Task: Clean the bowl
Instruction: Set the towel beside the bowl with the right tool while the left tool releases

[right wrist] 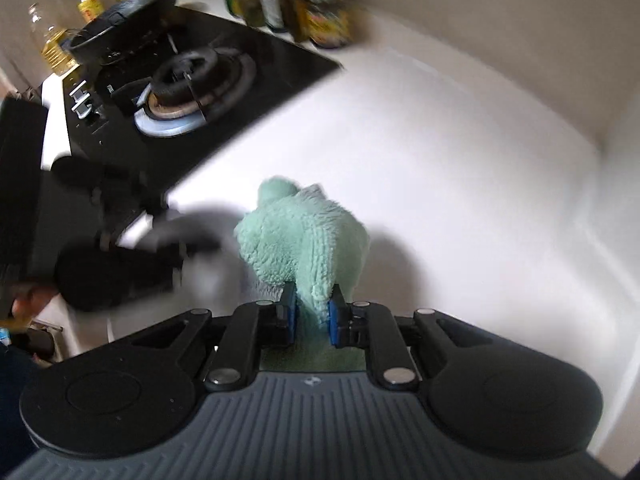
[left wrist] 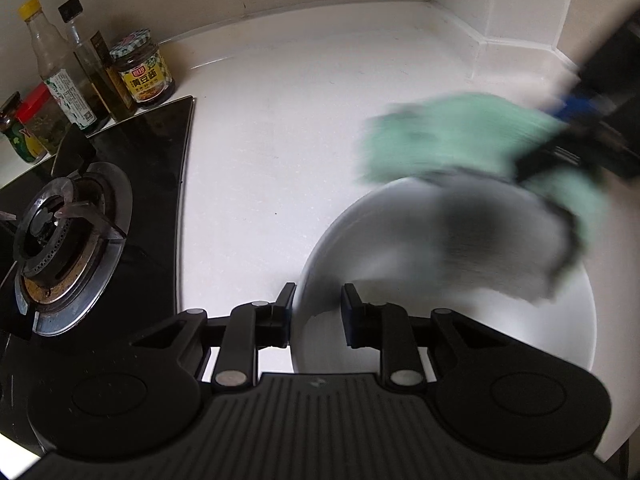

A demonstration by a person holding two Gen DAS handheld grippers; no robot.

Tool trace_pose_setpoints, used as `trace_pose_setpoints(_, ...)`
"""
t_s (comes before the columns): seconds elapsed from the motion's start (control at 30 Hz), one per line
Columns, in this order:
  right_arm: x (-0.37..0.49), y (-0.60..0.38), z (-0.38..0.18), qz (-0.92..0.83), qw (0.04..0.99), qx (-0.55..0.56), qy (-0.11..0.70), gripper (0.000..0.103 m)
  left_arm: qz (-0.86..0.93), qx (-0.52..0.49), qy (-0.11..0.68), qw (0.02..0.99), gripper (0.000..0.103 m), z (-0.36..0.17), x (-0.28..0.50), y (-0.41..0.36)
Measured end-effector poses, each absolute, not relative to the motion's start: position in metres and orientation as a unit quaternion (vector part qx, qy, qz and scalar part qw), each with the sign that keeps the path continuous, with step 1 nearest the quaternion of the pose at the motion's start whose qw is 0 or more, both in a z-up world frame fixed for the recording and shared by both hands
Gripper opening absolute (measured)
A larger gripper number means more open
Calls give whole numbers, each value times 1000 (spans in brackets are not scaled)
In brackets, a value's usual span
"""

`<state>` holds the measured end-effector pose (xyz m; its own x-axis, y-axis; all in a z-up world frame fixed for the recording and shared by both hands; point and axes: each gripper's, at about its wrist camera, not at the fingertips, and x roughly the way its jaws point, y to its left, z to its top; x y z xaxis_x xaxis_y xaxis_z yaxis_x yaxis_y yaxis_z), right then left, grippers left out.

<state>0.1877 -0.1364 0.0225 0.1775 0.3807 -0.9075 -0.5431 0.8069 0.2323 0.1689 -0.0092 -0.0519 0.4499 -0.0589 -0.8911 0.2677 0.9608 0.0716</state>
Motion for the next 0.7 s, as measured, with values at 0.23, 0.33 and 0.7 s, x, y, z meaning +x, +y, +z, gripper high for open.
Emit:
trace_pose_setpoints(0.23,92,-188,1,262,760,121,582,12,-90,101,517,846,31,-52,170,-12)
trace_pose_setpoints(0.33,55,-203,6,229,788,185,541,12,-89,80,526,842,26,-50,173,-7)
trace_pose_setpoints(0.7,19,-176,37,-28,920,-20,391,12,-92,63,476,872,11,1,149,2)
